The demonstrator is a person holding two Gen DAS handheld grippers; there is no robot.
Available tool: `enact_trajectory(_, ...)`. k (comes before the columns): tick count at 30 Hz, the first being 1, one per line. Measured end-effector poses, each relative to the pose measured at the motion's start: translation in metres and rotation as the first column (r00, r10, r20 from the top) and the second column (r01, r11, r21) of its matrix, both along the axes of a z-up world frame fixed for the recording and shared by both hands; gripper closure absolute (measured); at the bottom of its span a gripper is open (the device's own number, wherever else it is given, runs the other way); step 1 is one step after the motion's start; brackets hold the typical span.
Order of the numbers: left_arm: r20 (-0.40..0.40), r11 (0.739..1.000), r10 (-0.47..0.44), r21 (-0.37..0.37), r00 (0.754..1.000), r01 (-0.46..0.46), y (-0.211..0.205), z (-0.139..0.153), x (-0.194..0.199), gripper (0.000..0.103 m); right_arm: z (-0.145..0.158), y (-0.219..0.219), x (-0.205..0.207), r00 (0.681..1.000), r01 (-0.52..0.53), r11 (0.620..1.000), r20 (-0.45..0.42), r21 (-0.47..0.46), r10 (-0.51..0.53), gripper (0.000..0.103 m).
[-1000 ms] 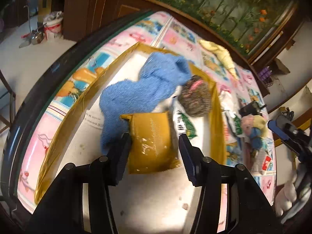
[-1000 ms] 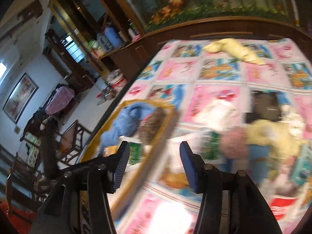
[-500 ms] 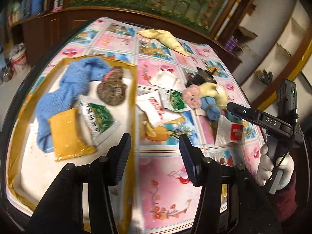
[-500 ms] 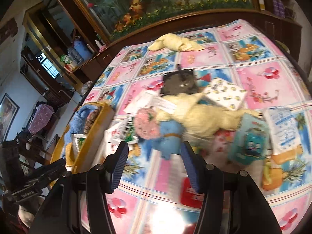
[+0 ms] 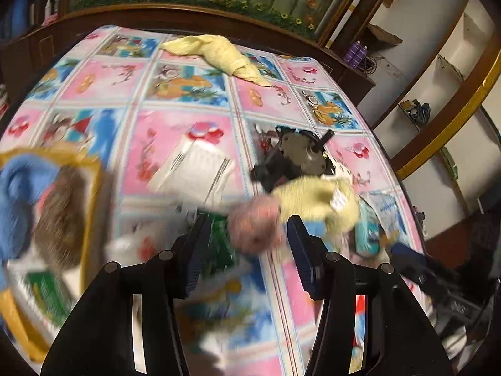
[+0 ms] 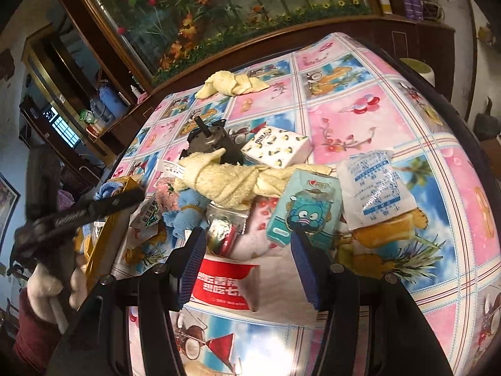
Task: Organize soft objects
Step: 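Grasp the pink plush bear with the left tool, then grasp the small blue towel with the right tool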
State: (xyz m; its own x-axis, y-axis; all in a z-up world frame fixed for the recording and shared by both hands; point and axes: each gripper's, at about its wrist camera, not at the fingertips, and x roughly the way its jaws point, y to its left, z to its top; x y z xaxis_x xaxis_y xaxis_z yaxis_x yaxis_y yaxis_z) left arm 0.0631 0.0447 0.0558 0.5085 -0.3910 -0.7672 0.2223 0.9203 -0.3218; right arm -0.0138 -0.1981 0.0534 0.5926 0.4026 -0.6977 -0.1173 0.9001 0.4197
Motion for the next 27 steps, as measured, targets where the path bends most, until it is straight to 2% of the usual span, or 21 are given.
enact_trajectory(5,-0.052,0.992,-0.079,0.092,0.996,0.084,-0.031,-0.023,0.024,0.052,-0.005,-0.008,0.001,1.000,-0.001,1.000,-0.012,0.018,0.001,0.047)
enact_trajectory(6,-0.061,0.989,-0.091,0.114,0.994,0.097,-0.034,-0.026,0.023,0.055,-0.004,-0.008,0.000,1.000,-0.004,1.000,-0.011,0.018,0.004,0.047)
enact_trajectory(7,-0.062,0.986,-0.108,0.119,0.992,0.115,-0.036,-0.027,0.019,0.064,-0.004,-0.007,-0.001,1.000,-0.006,1.000,-0.009,0.017,0.006,0.047)
enact_trajectory(8,-0.068,0.983,-0.133,0.117,0.989,0.140,-0.037,-0.027,0.015,0.080,-0.003,-0.007,-0.001,1.000,-0.010,1.000,-0.006,0.018,0.010,0.047)
enact_trajectory(11,-0.045,0.975,-0.173,0.136,0.984,0.178,-0.038,-0.021,-0.006,0.080,-0.003,-0.004,-0.002,1.000,-0.022,0.999,-0.002,0.026,0.022,0.047)
enact_trajectory(19,0.009,0.959,-0.265,0.107,0.964,0.263,-0.029,0.003,-0.083,0.080,-0.003,0.002,-0.004,0.999,-0.030,0.999,-0.010,0.029,0.030,0.047)
enact_trajectory(24,0.048,0.956,-0.263,0.145,0.964,0.253,-0.015,0.004,-0.127,0.080,0.006,0.023,-0.001,0.996,-0.088,0.996,-0.001,0.005,0.088,0.047)
enact_trajectory(27,0.020,0.964,-0.237,0.126,0.971,0.232,-0.005,-0.007,-0.132,0.080,0.004,0.046,0.009,0.991,-0.130,0.991,-0.015,-0.019,0.130,0.047)
